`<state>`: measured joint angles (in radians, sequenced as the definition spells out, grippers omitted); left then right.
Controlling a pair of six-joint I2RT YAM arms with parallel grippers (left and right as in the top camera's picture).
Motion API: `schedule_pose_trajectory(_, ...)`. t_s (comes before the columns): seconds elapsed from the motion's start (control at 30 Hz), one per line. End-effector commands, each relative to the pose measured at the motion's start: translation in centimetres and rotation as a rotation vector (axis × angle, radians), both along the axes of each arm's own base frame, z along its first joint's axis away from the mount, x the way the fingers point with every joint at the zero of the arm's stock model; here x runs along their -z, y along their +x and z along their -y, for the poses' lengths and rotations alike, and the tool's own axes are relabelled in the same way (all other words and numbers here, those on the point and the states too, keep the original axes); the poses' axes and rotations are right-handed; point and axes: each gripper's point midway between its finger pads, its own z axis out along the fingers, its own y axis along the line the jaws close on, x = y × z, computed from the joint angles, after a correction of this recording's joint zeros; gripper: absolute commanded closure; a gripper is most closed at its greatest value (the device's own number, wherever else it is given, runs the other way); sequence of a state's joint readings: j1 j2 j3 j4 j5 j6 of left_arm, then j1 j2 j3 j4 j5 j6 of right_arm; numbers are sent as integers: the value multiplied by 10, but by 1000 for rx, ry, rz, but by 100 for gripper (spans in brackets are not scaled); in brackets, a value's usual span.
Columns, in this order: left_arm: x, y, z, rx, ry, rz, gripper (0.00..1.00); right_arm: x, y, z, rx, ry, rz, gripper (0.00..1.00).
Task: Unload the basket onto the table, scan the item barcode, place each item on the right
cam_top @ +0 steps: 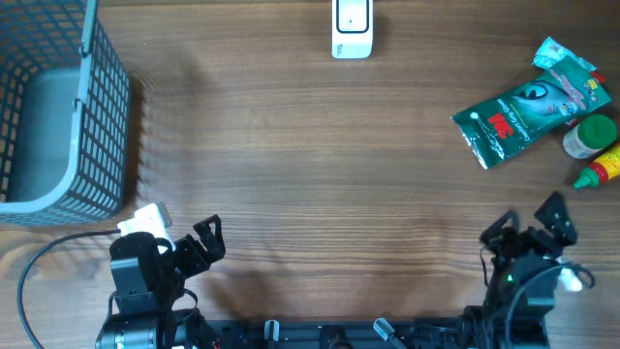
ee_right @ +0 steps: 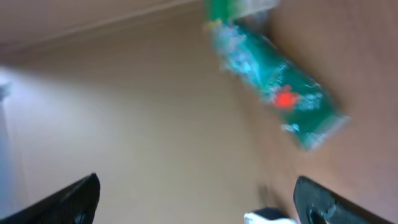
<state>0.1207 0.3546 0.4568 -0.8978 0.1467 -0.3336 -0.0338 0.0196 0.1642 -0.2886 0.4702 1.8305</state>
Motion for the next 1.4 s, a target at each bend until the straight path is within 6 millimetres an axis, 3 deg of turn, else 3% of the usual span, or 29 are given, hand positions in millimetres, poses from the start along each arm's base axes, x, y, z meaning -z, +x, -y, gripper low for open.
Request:
schedule_pose_trajectory(0.0, 1, 0, 0, 6, 6, 2, 0, -22, 8, -2, -47, -570, -139, 0)
schedule_pose_trajectory(0.07, 1, 0, 0, 6, 6, 2, 0, -23, 14, -8, -75, -725, -163, 0)
schedule_pose_trajectory(0.2, 1, 0, 0, 6, 6, 2, 0, -6, 18, -9, -97, -824, -239, 0)
schedule_pose_trajectory(0.37, 1, 0, 0, 6, 6, 2, 0, -2, 26, -30, -235, -1307, -419, 0)
schedule_pose_trajectory(0.53, 1, 0, 0, 6, 6, 2, 0, -1, 28, -37, -260, -1593, -527, 0)
schedule_pose_trajectory(1.17, 1, 0, 0, 6, 6, 2, 0, -1, 28, -35, -255, -1624, -548, 0)
schedule_pose_trajectory(1.27, 6, -4, -9, -22, 47, -25, 0, -1, 28, -35, -255, -1624, -549, 0)
schedule_pose_trajectory(1.37, -12, 6, 4, 30, 11, 82, 0, -1, 28, -35, -255, -1624, -548, 0)
